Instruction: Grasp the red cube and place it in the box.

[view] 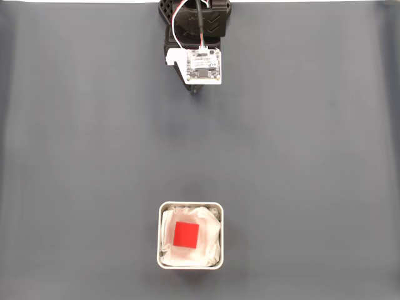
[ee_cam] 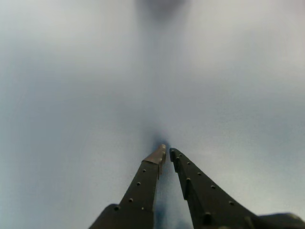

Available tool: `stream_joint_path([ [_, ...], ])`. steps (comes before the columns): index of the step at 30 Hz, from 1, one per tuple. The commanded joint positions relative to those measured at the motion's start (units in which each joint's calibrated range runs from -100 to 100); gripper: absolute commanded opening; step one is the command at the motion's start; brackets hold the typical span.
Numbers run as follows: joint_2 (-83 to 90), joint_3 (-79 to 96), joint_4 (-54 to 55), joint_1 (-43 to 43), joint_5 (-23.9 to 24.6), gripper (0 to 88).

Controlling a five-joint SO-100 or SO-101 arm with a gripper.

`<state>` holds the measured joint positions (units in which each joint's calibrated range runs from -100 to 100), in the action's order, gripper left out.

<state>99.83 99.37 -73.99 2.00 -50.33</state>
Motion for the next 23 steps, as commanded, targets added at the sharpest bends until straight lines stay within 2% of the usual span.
stream_joint_path([
  [1, 0.09, 0.45, -1.67, -0.44, 0.54, 0.0],
  [23, 0.09, 0.45, -1.92, -0.30, 1.03, 0.0],
])
